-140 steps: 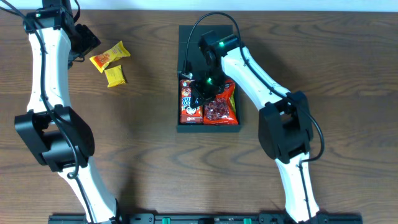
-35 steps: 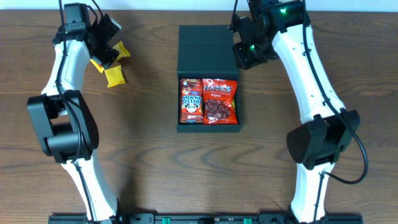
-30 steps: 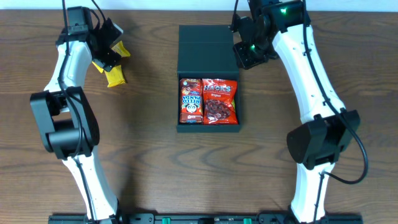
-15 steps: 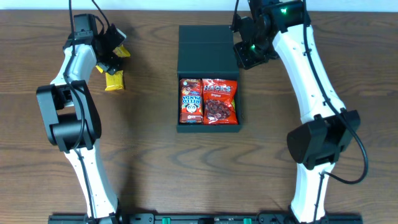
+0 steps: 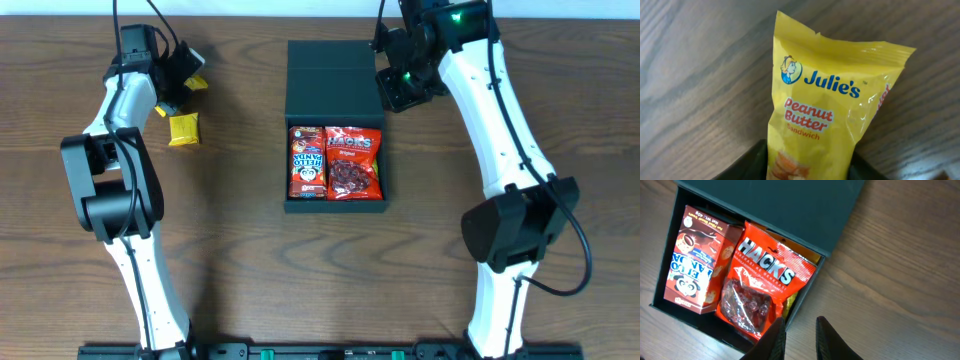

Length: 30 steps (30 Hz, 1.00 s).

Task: Pack container
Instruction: 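Grasp the yellow Julie's Peanut Butter packet with the left gripper, then carry the Julie's packet into the box's right side and lower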

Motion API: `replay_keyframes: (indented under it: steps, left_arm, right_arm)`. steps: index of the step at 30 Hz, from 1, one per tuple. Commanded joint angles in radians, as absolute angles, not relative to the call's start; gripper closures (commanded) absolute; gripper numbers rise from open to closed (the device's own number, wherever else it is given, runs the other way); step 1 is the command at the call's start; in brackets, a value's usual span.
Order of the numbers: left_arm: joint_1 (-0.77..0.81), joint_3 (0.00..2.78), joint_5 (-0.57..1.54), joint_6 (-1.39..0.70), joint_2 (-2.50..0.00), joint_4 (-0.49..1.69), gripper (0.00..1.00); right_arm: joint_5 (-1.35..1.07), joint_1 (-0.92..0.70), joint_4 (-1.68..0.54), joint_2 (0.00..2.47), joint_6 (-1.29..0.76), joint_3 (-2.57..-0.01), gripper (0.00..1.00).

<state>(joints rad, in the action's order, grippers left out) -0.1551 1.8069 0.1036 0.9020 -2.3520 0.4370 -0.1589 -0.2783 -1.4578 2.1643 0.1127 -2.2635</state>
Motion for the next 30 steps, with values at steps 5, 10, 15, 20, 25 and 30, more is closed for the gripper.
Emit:
replay_keyframes:
  steps: [5,10,15,20,25,30]
  left_arm:
    - [-0.152,1.822,0.094,0.772,-2.349,0.441,0.88]
    - [-0.135,1.822,0.093,0.712,-2.293,0.452,0.94]
    - [-0.101,1.822,0.094,0.609,-2.189,0.452,0.94]
    - [-0.042,1.822,0.097,0.449,-2.059,0.455,0.94]
    - [0.076,1.822,0.185,0.385,-1.943,0.542,0.94]
    - [0.226,1.822,0.188,0.08,-1.92,0.646,0.94]
  right_arm:
    - [-0.153,-0.267,-1.458,2.153,0.082,-2.275,0.81]
    - [-0.153,-0.244,-1.459,2.15,0.082,-2.276,0.82]
    - [-0.152,-0.173,-1.455,2.125,0.039,-2.278,0.81]
    - [-0.153,-0.061,-1.447,2.089,-0.007,-2.278,0.78]
    - [-0.154,0.051,-1.45,2.08,-0.027,-2.278,0.78]
    - [-0.154,0.113,-1.442,2.08,-0.048,-2.278,0.78]
